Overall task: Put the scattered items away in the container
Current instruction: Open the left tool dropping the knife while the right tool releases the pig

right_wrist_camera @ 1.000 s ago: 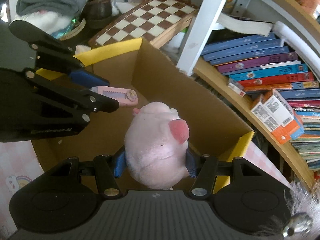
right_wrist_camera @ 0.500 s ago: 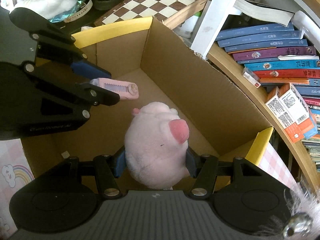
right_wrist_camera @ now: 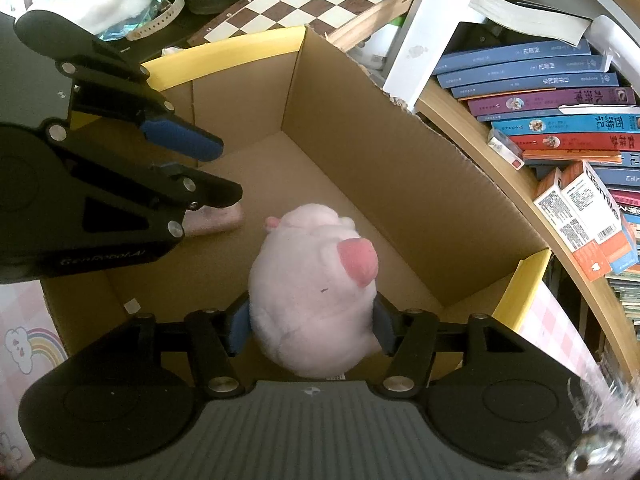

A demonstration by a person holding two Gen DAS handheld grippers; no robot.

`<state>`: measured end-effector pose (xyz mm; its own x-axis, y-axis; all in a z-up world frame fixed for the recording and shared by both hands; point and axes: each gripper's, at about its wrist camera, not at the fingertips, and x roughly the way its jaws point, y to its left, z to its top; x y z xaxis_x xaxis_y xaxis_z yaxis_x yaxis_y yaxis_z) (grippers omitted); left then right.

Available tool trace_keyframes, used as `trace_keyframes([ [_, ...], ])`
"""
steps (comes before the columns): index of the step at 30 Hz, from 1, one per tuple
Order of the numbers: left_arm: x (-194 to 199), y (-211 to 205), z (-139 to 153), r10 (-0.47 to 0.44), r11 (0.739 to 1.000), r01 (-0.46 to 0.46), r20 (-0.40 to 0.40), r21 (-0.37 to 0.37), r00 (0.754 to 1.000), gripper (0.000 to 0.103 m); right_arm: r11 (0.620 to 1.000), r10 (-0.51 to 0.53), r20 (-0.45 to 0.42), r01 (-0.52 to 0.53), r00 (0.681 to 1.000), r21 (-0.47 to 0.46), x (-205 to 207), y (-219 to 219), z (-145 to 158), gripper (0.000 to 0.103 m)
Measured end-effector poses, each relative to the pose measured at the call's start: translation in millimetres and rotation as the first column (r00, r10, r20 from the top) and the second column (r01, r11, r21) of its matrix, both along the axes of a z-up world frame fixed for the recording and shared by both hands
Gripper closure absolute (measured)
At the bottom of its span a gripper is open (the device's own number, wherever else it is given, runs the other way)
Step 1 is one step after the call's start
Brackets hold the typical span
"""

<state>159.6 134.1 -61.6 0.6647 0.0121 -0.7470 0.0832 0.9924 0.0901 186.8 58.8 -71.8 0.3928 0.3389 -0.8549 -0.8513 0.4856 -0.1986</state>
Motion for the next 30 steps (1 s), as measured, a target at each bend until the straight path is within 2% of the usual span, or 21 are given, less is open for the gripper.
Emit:
trace_keyframes([
  [10, -0.7, -0.6, 1.3, 0.001, 1.0, -0.001, 0.013, -0.001, 1.0, 0.065, 1.0, -0.01, -0.004, 0.01, 1.0, 0.007, 0.1, 1.0, 0.3, 0.042],
  [14, -1.3, -1.4, 1.8, -0.002, 1.0, 0.002, 0.016, -0.004, 1.0, 0.063, 1.0, -0.009, 0.003, 0.009, 1.0, 0.017, -0.9, 0.3, 1.5, 0.033],
  [17, -1.7, -4.4, 2.8, -0.004, 1.0, 0.004, 0.021, -0.006, 1.0, 0.054, 0.999, -0.018, 0.01, 0.017, 1.0, 0.028, -1.3, -0.9, 3.0, 0.027],
  [19, -2.9, -7.3, 4.2, -0.005, 1.0, 0.005, 0.031, 0.002, 1.0, 0.044, 0.999, -0.024, 0.017, 0.023, 1.0, 0.031, -1.7, -1.9, 4.1, 0.024],
  [21, -4.7, -8.9, 6.3, -0.001, 1.0, 0.001, 0.042, 0.011, 0.999, 0.041, 0.999, -0.03, 0.027, 0.03, 0.999, 0.034, -2.4, -3.6, 5.9, 0.024],
  [30, -18.6, -5.5, 25.6, 0.029, 1.0, -0.029, 0.096, -0.001, 0.995, 0.04, 0.994, -0.078, 0.047, 0.074, 0.996, 0.08, -9.5, -16.8, 21.2, 0.023],
])
